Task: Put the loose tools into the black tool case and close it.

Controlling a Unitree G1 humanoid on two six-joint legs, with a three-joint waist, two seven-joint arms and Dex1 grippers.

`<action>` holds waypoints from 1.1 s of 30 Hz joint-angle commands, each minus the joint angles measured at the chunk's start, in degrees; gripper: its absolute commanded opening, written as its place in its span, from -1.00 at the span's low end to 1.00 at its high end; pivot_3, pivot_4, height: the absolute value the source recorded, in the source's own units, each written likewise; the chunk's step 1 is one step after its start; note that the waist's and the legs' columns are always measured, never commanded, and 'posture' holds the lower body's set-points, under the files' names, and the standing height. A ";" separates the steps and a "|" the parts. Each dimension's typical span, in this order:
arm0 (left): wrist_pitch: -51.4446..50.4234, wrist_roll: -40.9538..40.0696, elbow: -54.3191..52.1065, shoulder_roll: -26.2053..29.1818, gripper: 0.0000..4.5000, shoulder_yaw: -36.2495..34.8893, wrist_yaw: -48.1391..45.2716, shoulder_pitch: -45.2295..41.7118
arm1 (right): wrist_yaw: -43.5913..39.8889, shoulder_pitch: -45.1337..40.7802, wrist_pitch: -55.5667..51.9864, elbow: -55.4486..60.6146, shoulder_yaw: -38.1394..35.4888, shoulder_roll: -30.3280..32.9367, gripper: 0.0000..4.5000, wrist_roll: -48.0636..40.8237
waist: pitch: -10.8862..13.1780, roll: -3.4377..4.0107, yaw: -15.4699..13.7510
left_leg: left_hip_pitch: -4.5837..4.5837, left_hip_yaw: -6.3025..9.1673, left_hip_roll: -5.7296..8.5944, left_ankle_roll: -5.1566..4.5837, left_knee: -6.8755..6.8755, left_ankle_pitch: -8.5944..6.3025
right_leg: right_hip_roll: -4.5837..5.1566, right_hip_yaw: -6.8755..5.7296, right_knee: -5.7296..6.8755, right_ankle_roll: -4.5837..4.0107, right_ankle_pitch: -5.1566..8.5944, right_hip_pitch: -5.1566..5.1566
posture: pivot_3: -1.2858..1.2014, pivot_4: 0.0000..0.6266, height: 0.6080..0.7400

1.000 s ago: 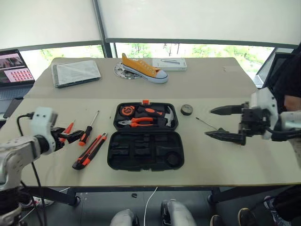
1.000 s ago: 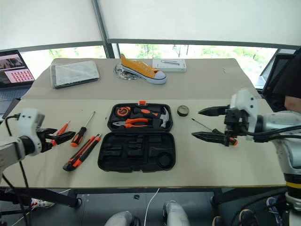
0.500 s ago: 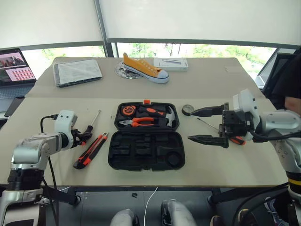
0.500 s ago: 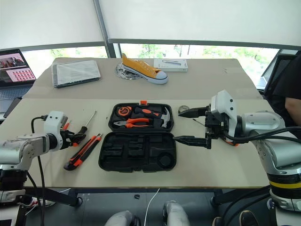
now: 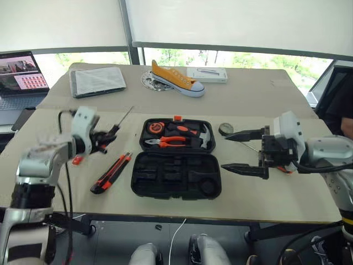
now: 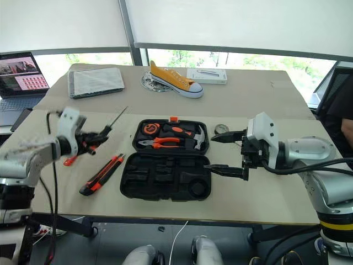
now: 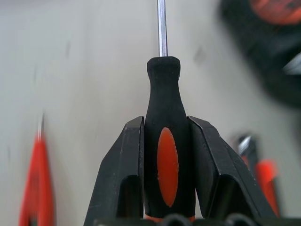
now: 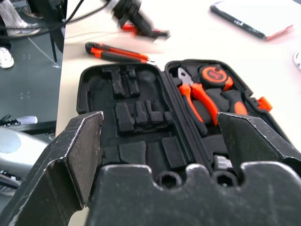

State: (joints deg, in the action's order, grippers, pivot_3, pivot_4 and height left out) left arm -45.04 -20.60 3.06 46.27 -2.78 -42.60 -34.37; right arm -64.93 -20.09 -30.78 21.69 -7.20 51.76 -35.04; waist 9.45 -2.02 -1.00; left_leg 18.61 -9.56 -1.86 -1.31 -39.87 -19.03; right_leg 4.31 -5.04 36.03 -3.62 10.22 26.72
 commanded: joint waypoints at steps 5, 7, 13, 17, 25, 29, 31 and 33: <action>21.35 7.77 -2.79 1.14 -0.61 18.51 -24.41 -6.72 | 4.17 6.64 0.01 4.41 -3.24 1.10 1.00 1.10 | -0.05 0.10 0.51 | -0.12 -0.11 0.04 -0.05 0.02 0.00 | 0.02 -0.22 -0.08 0.09 0.03 -0.21 | 0.03 -0.52 0.89; 24.44 10.35 -0.32 -0.37 -0.61 21.83 -26.84 -8.28 | 5.53 7.45 -0.36 5.41 -3.71 0.70 1.00 0.70 | -0.03 0.07 0.71 | -0.02 -0.04 -0.06 -0.07 0.01 0.00 | 0.02 -0.18 -0.10 0.39 0.24 -0.32 | 0.03 -0.52 0.89; 32.51 17.48 6.72 -2.17 -0.61 26.67 -30.49 -10.19 | 8.33 10.19 -1.25 8.62 -5.06 0.00 1.00 -0.62 | -0.02 0.06 0.69 | 0.20 0.28 -0.16 -0.11 -0.04 0.11 | -0.03 -0.10 -0.04 0.46 0.32 -0.32 | 0.03 -0.52 0.89; 34.73 19.77 9.62 -3.29 -0.61 26.34 -30.83 -10.49 | 9.46 12.45 -1.43 10.12 -6.40 -0.01 1.00 -1.42 | -0.02 0.06 0.52 | 0.33 0.37 -0.10 -0.27 -0.09 0.15 | -0.08 -0.25 -0.09 0.47 0.32 -0.30 | 0.03 -0.52 0.89; 36.00 21.21 12.08 -5.14 -0.61 25.06 -30.43 -10.65 | 10.60 12.54 -1.82 10.84 -6.81 -0.26 1.00 -2.36 | -0.02 0.06 0.31 | 0.61 0.53 -0.10 -0.93 -0.92 -0.22 | 0.02 -0.48 -0.12 0.66 0.22 -0.23 | 0.03 -0.52 0.89; 33.77 19.95 11.04 -5.80 -0.16 23.65 -30.99 -11.17 | 10.64 11.95 -1.96 10.99 -6.14 -0.23 1.00 -3.06 | -0.02 0.06 0.30 | 0.65 0.55 -0.07 -1.03 -1.01 -0.27 | 0.06 -0.47 -0.17 0.77 0.16 -0.24 | 0.03 -0.52 0.89; 31.55 18.57 9.22 -5.75 0.12 22.64 -31.93 -11.23 | 10.41 11.96 -1.95 11.13 -5.92 -0.11 1.00 -3.27 | -0.02 0.06 0.31 | 0.67 0.57 -0.07 -1.04 -1.00 -0.28 | 0.04 -0.49 -0.19 0.77 0.16 -0.24 | 0.03 -0.52 0.89; 29.53 17.67 7.66 -5.88 0.44 21.55 -32.12 -11.43 | 10.27 12.00 -1.99 11.18 -5.90 -0.01 1.00 -3.47 | -0.02 0.06 0.30 | 0.68 0.59 -0.07 -1.04 -1.00 -0.28 | 0.03 -0.50 -0.19 0.78 0.17 -0.24 | 0.03 -0.52 0.89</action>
State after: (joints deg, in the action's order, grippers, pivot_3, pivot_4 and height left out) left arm -14.05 -1.58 13.19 40.28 21.39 -74.88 -44.17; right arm -54.60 -7.50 -32.73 31.03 -12.05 51.39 -37.26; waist 9.43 -1.96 -0.70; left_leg 19.29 -8.96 -1.94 -2.35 -40.87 -19.30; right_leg 4.35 -5.54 35.84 -2.84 10.39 26.48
